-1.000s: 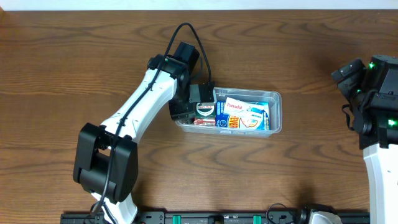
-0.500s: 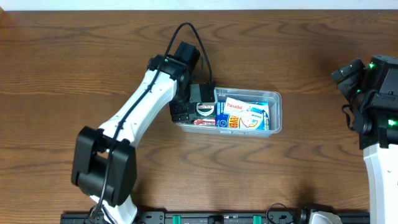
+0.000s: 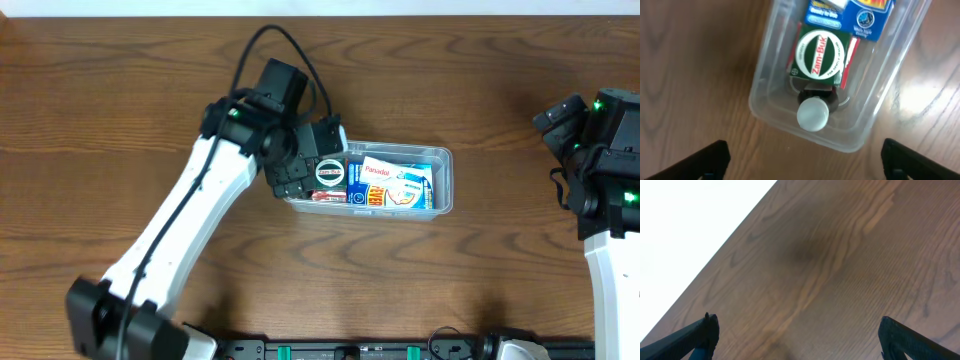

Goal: Pack container

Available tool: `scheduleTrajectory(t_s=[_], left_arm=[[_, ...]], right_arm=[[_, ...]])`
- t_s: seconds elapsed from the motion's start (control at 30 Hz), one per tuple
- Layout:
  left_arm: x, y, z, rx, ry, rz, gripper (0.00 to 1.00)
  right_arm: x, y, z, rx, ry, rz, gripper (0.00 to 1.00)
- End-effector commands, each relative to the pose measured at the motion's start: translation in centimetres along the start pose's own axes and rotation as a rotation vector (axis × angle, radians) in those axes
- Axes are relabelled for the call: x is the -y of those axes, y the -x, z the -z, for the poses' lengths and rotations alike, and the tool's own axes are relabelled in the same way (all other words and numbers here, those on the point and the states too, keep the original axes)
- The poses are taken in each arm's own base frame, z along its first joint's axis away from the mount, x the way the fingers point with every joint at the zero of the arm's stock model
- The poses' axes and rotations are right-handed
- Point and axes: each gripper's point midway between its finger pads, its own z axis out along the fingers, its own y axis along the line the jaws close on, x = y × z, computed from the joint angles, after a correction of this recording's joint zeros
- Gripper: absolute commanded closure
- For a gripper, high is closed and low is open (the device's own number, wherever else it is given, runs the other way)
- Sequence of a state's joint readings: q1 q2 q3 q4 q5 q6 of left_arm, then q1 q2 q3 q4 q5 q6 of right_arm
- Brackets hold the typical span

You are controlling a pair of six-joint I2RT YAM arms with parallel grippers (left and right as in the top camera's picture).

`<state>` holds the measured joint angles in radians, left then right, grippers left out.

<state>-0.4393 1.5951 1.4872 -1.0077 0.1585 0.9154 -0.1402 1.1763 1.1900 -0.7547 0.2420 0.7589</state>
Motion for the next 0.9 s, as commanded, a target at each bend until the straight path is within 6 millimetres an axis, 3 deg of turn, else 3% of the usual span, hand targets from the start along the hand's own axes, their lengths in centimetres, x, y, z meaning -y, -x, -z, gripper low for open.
scheduleTrajectory(t_s=[0.0,0.13,0.3,0.4,0.57,0.87], left_arm=[[-1.0,0.4,3.7,0.081,0.071,0.284,0.02],[-2.4,-1.9,5.8,0.105,0.111,0.626,0.02],[-3.9,-7.7,6.6,0.036,0.131,1.056,0.02],[-4.8,-9.9,7.0,0.037,0.151,1.252,0.02],[-5.5,-11.4,7.4,0.036,0.175,1.319,0.02],[-5.5,-11.5,7.4,0.036,0.176,1.319,0.02]], right_arm=[[0.1,0.4,0.1,0.011,-0.006,-0.018,0.01],[0.1,0.4,0.1,0.011,-0.006,-0.018,0.01],[0.1,0.4,0.1,0.011,-0.006,-0.018,0.01],[0.1,0.4,0.1,0.011,-0.006,-0.018,0.01],[0.1,0.4,0.1,0.011,-0.006,-0.018,0.01],[0.1,0.4,0.1,0.011,-0.006,-0.018,0.01]])
